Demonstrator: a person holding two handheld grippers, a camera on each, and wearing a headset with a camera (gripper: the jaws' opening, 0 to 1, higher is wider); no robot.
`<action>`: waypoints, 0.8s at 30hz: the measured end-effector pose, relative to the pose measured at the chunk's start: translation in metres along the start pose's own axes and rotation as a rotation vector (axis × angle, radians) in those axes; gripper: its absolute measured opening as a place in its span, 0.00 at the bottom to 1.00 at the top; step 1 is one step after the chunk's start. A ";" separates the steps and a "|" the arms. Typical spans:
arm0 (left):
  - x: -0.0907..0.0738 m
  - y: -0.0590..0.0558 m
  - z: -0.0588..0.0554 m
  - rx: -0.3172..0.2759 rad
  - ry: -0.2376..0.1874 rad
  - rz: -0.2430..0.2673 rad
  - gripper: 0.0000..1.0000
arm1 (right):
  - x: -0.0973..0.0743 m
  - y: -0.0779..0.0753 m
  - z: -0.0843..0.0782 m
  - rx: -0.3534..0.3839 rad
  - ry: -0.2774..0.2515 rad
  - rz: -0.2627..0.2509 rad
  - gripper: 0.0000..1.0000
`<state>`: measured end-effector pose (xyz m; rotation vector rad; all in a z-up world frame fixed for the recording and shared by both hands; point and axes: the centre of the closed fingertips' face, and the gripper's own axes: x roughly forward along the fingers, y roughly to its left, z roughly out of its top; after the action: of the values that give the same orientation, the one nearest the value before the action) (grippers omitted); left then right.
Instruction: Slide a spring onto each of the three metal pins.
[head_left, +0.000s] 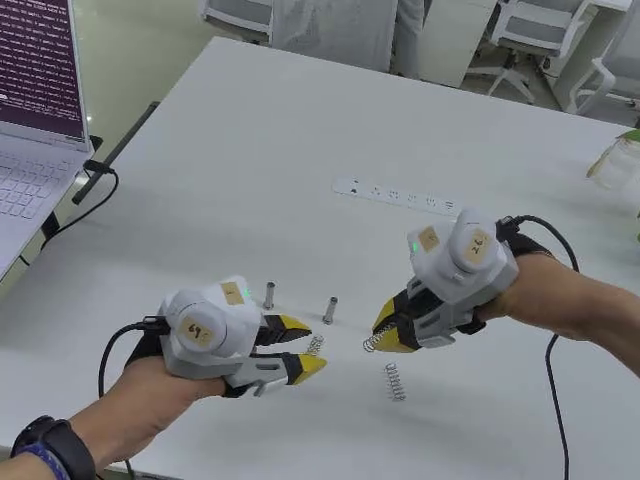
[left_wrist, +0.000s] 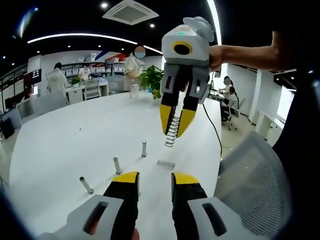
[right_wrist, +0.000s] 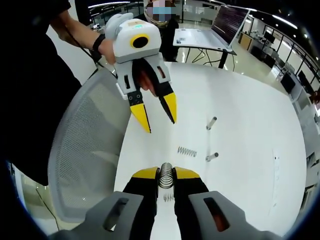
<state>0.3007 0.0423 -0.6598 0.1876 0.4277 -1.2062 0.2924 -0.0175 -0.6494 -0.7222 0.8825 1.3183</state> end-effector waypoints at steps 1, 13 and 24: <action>-0.003 0.003 -0.002 -0.007 0.000 0.009 0.19 | 0.001 -0.003 -0.001 0.005 0.003 -0.006 0.08; -0.026 0.024 -0.017 -0.051 0.009 0.087 0.26 | 0.015 -0.022 -0.002 0.039 0.040 -0.011 0.08; -0.040 0.035 -0.031 -0.083 0.026 0.130 0.32 | 0.025 -0.034 0.005 0.065 0.040 0.004 0.08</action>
<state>0.3150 0.1004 -0.6738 0.1571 0.4805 -1.0573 0.3277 -0.0048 -0.6698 -0.6983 0.9550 1.2766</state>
